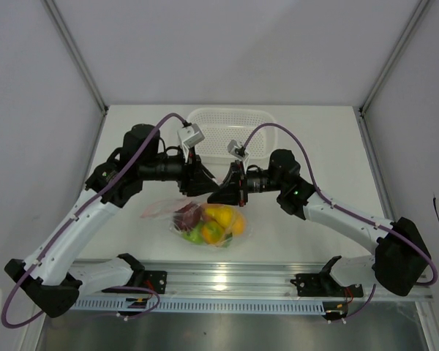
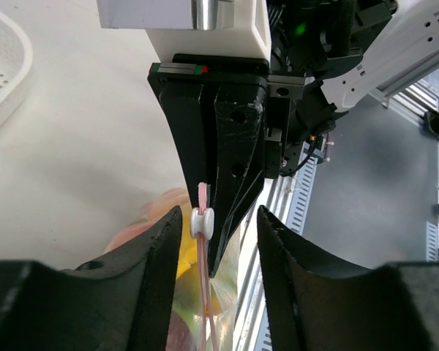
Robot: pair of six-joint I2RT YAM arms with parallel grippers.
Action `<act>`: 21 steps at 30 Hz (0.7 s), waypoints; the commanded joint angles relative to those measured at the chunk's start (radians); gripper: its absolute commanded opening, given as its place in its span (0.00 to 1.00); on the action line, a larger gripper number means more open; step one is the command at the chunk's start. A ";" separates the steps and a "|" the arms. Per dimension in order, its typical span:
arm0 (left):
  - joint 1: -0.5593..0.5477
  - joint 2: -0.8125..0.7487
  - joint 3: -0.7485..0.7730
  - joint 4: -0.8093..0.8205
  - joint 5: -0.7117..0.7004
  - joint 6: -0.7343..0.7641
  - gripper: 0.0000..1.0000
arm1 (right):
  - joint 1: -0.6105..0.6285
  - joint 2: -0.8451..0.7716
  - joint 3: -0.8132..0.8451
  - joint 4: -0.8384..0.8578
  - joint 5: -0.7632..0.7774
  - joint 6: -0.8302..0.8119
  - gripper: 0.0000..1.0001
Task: Place the food in the zip-top bag and seal the zipper
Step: Zip the zipper food storage bag at the center of the board.
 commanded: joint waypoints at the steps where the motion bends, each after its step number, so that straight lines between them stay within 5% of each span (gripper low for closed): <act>1: -0.003 0.012 0.045 0.043 0.052 -0.021 0.46 | 0.007 -0.029 0.018 0.047 0.007 -0.011 0.00; 5: -0.003 0.019 0.042 0.035 0.060 -0.015 0.31 | 0.007 -0.035 0.023 0.039 0.013 -0.017 0.00; 14: -0.002 0.006 0.031 0.015 0.075 -0.004 0.16 | 0.002 -0.038 0.021 0.038 0.019 -0.020 0.00; 16: -0.002 0.005 0.028 0.015 0.077 -0.006 0.17 | 0.001 -0.040 0.023 0.036 0.019 -0.020 0.00; 18: -0.002 0.003 0.024 0.017 0.077 -0.006 0.29 | 0.000 -0.040 0.027 0.035 0.016 -0.020 0.00; 21: -0.002 0.000 0.021 0.012 0.069 -0.001 0.29 | 0.000 -0.040 0.030 0.035 0.015 -0.018 0.00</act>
